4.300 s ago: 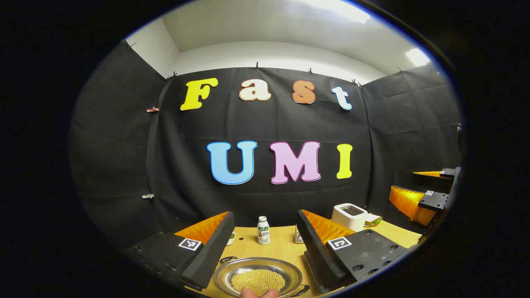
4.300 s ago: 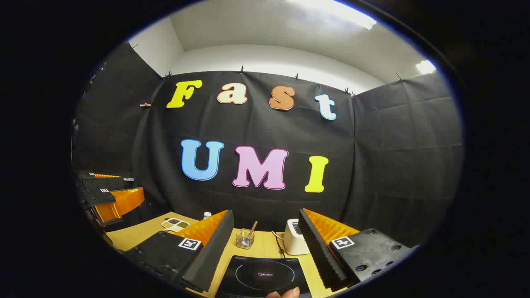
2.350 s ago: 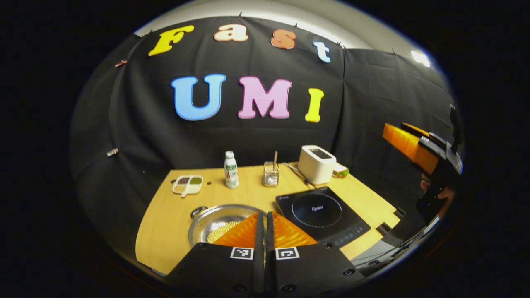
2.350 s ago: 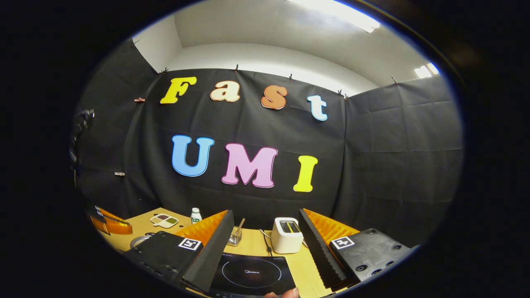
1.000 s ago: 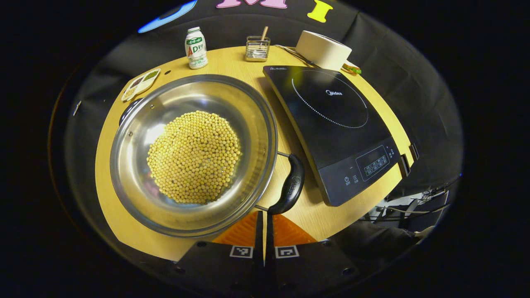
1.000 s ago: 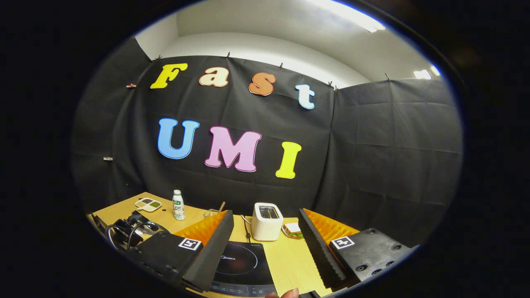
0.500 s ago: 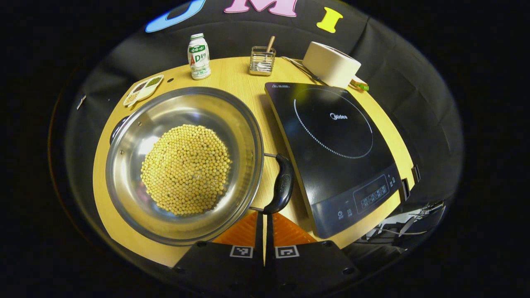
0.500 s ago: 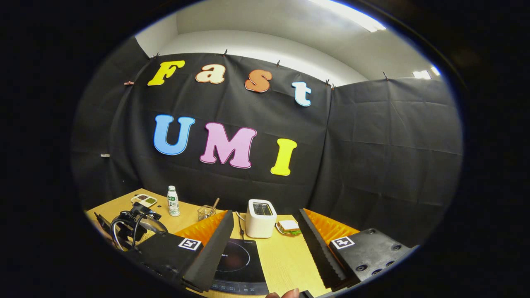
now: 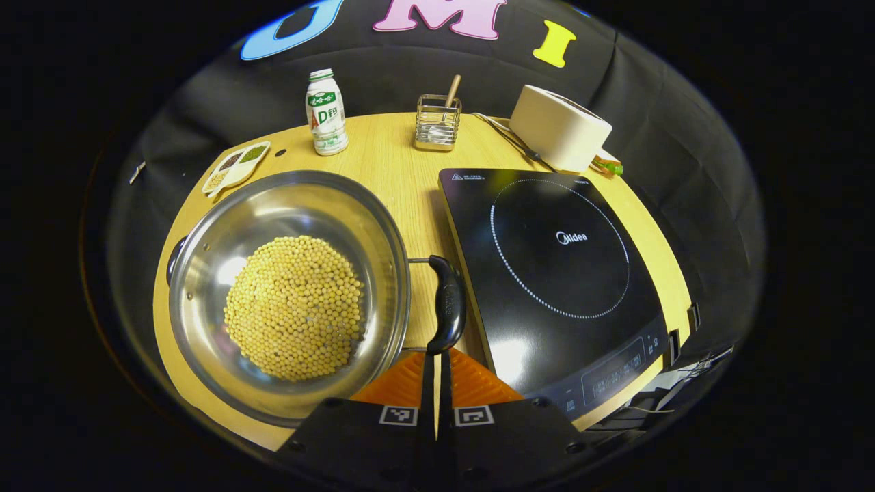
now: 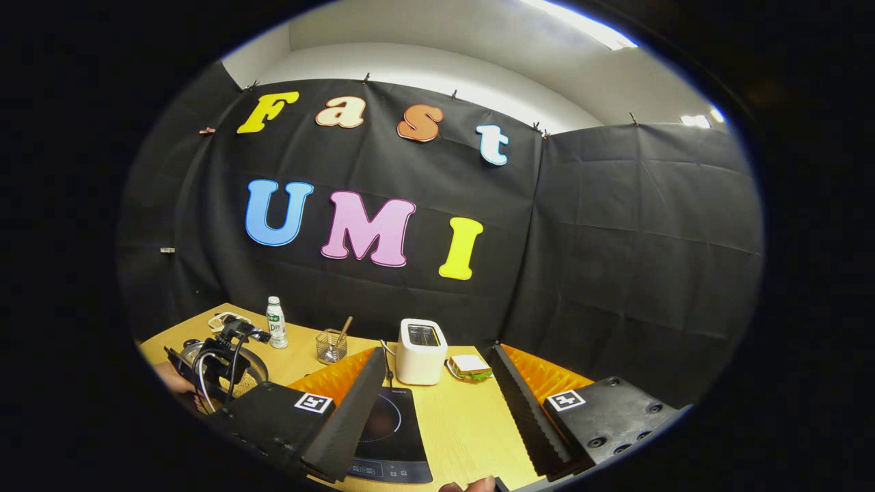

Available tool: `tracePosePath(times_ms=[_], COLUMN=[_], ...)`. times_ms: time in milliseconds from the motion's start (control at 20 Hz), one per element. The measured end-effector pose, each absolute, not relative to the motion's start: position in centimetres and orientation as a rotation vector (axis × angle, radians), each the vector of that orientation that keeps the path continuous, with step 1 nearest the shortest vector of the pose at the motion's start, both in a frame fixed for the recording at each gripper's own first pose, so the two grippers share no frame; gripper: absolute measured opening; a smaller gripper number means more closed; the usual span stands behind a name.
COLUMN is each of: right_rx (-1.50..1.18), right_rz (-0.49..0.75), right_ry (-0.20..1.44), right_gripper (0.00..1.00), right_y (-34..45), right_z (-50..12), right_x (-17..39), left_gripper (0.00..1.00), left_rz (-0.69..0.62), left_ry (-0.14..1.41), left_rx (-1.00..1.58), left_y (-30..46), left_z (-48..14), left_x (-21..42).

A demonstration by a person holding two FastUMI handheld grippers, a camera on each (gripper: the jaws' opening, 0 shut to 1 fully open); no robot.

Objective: First push the handle of the pot to place it horizontally, then grasp the pot with both hands and set it on the induction cooktop.

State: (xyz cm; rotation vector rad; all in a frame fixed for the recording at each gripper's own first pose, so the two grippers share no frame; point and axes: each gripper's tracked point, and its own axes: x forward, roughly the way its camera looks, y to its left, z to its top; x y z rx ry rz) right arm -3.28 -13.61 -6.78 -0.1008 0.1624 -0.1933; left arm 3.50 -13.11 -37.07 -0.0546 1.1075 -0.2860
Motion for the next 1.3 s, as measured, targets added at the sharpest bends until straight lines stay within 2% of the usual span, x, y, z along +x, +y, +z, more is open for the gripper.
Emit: tracePosePath(times_ms=[450,750,800,1000,1100,1300], right_rx=[-0.117,-0.099,-0.092,-0.069,-0.055,-0.003], right_rz=[-0.235,-0.220,-0.214,-0.159,-0.107,0.018], right_ry=[0.189,0.211,0.216,0.243,0.254,0.305], right_gripper=[0.98,0.98,0.98,0.98,0.98,0.98], right_y=[-15.6,-14.4,-13.8,-10.7,-8.3,-3.0], right_z=[-7.9,-8.9,-9.2,-10.2,-10.8,-12.5], right_x=[-2.1,-0.5,-0.3,0.7,1.4,3.5], left_gripper=[0.05,0.05,0.11,0.99,0.95,0.95], left_rz=[-0.270,-0.329,-0.348,-0.347,-0.298,-0.197], left_ry=[1.078,0.923,0.886,0.725,0.684,0.644], left_rx=[-0.069,-0.130,-0.138,-0.157,-0.150,-0.202], left_y=[-14.2,-14.7,-14.5,-11.3,-7.5,-0.1], left_z=[-37.5,-33.8,-32.7,-28.2,-26.6,-25.3], left_x=[7.7,7.1,6.9,7.3,7.2,7.3])
